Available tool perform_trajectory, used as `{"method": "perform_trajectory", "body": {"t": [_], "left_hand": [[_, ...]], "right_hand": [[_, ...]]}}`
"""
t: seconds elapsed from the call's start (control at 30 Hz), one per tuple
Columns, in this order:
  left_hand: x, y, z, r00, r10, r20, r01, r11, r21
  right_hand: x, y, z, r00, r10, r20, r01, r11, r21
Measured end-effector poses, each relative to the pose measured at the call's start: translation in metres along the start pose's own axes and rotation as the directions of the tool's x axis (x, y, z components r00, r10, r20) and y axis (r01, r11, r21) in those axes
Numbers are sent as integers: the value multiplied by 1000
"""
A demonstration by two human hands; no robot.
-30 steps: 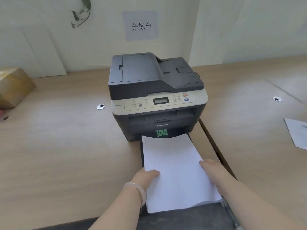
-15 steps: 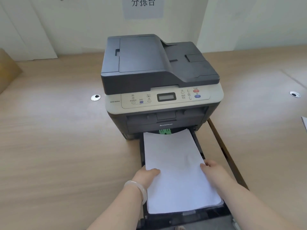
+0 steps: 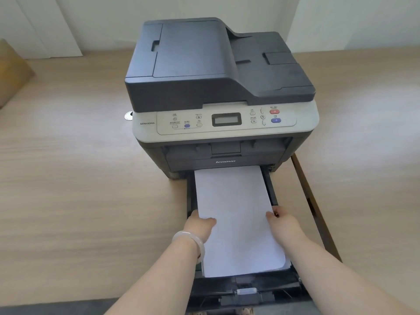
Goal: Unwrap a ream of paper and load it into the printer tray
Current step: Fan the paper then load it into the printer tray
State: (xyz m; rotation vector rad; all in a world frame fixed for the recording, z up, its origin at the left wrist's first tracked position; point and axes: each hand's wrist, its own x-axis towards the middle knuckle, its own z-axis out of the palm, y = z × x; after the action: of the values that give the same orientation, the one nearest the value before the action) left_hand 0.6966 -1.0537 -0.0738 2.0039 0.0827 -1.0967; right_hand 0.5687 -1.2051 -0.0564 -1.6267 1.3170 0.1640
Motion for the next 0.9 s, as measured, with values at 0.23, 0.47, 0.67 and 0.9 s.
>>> {"method": "perform_trajectory", "body": {"t": [0.23, 0.47, 0.67, 0.9], "left_hand": [[-10, 5, 1, 992, 53, -114, -67, 989, -130], [-29, 7, -17, 990, 38, -136, -61, 984, -167], [-42, -12, -28, 991, -11, -130, -22, 969, -246], [-51, -24, -16, 987, 53, -150, -74, 988, -138]], "right_hand": [[-2, 1, 1, 995, -26, 96, 36, 994, -105], [-23, 12, -18, 991, -136, 13, 137, 978, -159], [-28, 22, -26, 991, -127, -53, 117, 980, -158], [-27, 30, -28, 998, -53, -26, 49, 990, -132]]}}
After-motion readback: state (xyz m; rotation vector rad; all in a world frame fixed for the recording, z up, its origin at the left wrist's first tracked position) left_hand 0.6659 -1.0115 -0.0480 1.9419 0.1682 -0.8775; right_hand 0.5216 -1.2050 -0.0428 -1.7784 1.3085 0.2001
